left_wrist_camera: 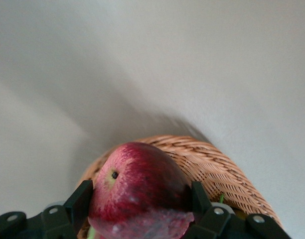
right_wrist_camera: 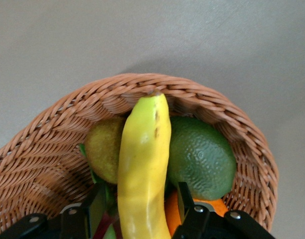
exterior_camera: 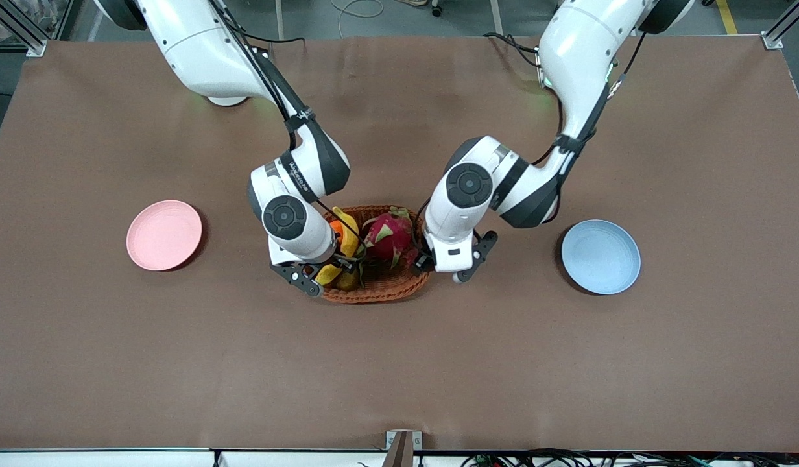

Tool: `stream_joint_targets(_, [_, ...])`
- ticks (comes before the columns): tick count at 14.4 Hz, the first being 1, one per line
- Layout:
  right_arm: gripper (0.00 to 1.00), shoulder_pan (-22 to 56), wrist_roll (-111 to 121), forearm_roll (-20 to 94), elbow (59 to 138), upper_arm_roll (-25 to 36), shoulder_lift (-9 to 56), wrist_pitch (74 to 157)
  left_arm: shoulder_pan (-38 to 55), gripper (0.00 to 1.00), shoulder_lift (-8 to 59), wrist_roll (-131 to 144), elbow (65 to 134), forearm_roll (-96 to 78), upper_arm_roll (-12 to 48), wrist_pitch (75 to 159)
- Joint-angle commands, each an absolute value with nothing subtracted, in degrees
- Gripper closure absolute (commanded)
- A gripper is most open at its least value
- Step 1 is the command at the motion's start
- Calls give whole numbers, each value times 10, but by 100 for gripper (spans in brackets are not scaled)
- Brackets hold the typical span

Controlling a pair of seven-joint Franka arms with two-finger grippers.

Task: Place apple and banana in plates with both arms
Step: 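Grasp the red apple with the left gripper while the right gripper grasps the banana, then carry the apple to the blue plate while the right gripper lifts the banana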

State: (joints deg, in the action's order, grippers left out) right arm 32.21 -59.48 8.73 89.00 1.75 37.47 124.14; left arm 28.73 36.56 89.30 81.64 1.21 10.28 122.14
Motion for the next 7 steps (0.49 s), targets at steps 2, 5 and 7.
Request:
stream_joint_targets(2, [34, 330, -598, 101, 879, 21, 385, 1243, 211, 86, 291, 776, 856, 53, 104, 1112])
stream_joint_targets(5, [36, 334, -594, 100, 879, 21, 388, 1243, 134, 84, 257, 660, 902, 58, 104, 1103])
stream_joint_targets(7, [36, 335, -593, 98, 879, 21, 392, 1242, 88, 84, 250, 597, 927, 59, 104, 1103])
